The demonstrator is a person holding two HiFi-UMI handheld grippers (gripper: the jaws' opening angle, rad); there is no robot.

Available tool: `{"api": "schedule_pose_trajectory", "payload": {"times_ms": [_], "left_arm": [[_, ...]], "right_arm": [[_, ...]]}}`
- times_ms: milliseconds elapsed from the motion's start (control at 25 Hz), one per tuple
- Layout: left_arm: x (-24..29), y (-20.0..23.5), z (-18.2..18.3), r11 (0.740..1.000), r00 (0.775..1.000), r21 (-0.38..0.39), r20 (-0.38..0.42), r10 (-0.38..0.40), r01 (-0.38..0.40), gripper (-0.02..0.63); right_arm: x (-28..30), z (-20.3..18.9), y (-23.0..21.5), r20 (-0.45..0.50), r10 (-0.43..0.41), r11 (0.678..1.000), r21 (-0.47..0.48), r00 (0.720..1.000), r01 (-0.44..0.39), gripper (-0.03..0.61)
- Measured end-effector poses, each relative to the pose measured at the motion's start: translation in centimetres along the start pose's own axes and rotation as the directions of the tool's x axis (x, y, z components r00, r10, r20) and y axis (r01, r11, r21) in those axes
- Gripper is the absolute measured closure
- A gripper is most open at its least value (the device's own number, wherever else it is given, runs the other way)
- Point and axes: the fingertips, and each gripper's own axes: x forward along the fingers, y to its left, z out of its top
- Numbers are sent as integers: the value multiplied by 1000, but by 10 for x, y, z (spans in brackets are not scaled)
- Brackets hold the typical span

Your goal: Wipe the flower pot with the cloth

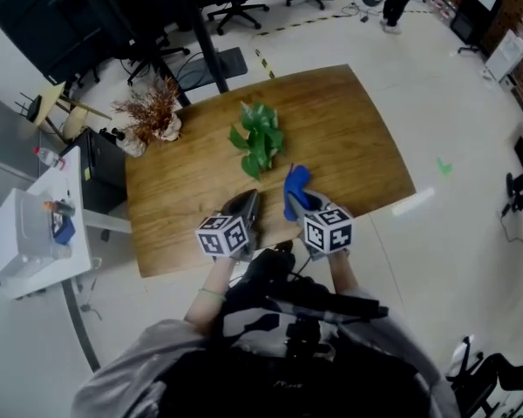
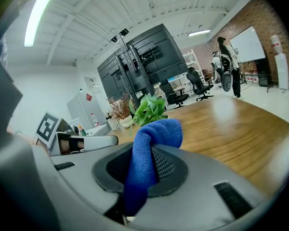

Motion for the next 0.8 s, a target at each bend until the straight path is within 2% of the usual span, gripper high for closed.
{"api": "schedule_pose_trajectory", "payload": {"times_ms": [360, 800], "left_arm": [[-28, -32, -21, 997, 999, 67, -17, -31, 32, 607], [-36, -40, -33, 997, 999, 74, -22, -32, 34, 607]], "right_arm": [[-31, -17, 24, 36, -11, 1000, 27, 999, 10, 523], [-51, -23, 32, 45, -27, 1000, -2, 999, 27, 523]]}}
